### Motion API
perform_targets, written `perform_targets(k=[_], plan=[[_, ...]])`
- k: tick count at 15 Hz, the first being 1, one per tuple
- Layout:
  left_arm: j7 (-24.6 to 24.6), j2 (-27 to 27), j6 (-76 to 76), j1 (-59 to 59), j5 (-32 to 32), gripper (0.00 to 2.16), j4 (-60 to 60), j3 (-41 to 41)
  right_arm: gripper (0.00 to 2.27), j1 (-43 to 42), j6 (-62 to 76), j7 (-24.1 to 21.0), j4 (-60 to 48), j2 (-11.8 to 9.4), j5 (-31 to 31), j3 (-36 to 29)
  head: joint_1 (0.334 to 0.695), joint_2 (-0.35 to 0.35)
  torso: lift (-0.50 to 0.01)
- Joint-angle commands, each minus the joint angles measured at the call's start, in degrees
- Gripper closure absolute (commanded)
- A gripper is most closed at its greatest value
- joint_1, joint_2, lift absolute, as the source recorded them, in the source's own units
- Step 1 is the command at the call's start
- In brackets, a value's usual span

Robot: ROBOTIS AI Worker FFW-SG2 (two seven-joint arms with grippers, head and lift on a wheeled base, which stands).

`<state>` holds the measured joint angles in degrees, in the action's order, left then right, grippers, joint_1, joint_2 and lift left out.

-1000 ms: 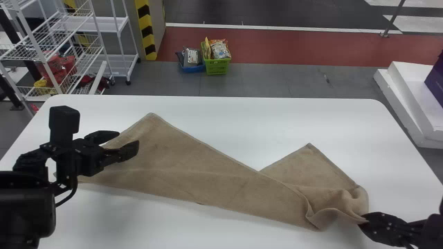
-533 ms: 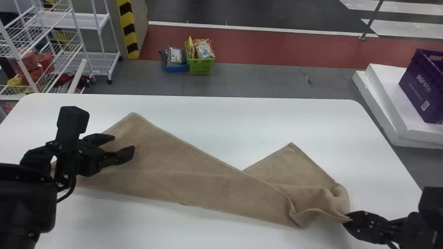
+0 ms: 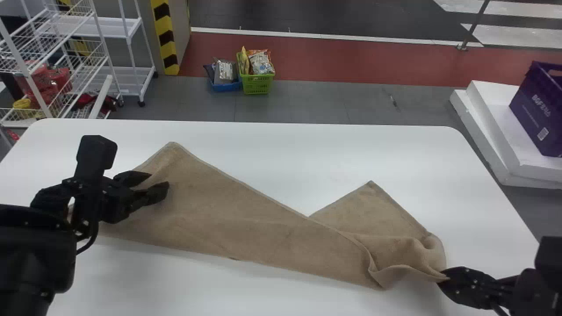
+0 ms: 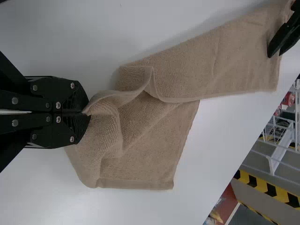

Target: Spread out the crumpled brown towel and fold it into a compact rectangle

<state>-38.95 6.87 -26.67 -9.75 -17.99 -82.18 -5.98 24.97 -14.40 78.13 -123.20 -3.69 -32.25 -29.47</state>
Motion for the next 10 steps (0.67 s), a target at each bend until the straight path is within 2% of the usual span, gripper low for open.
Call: perform_targets(k=[1, 2, 3, 7, 10], plan=[[-0.6, 0.1, 0.5, 0.2, -0.5, 0.79, -0.1, 0.1, 1.31, 0.0, 0.0, 0.2, 0.1, 0.0, 0.0, -0.1, 0.695, -0.093, -0.127], [-0.9, 0.0, 1.6, 0.6, -0.3, 1.29, -0.4, -0.4, 1.31, 0.0, 0.0, 0.2, 0.1, 0.0, 0.0, -0.1, 0.695, -0.093, -0.127], [-0.5, -0.2, 3.3, 1.7, 0.3, 1.43, -1.0, -1.0, 1.31, 0.0, 0.0, 0.2, 0.1, 0.0, 0.0, -0.1, 0.695, -0.095, -0.127], [-2.9, -0.3, 6.7, 8.6, 8.2, 1.43, -11.1, -7.4, 1.31, 0.0, 0.0, 0.2, 0.0, 0.1, 0.3, -0.5, 0.695, -0.090, -0.127], [-8.6, -0.3, 10.2, 14.2, 16.4, 1.43, -17.3, -14.7, 1.31, -0.1, 0.2, 0.2, -0.1, 0.1, 1.1, -1.3, 0.695, -0.072, -0.127]])
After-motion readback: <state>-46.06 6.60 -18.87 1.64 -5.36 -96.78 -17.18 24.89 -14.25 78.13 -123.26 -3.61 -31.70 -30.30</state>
